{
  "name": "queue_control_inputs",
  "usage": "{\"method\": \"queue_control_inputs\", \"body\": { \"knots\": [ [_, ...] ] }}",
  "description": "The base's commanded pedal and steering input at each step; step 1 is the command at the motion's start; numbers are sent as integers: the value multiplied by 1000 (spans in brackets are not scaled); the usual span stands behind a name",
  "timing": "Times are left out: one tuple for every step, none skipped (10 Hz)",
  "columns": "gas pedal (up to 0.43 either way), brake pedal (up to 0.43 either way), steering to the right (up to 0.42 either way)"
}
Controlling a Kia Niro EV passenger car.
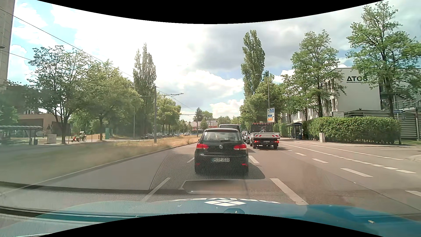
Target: Follow the waypoints while adhering to traffic rules and regulations
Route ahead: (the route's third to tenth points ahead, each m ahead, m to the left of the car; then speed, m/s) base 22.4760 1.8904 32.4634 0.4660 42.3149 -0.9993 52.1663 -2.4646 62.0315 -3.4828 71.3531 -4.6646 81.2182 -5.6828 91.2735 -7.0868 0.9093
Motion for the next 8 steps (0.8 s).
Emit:
{"method": "queue_control_inputs", "body": {
  "knots": [
    [299, 0, 13],
    [299, 0, 9],
    [299, 0, 8],
    [299, 0, 8],
    [280, 0, 8],
    [138, 0, 8],
    [20, 0, 8],
    [0, 0, 8]
  ]
}}
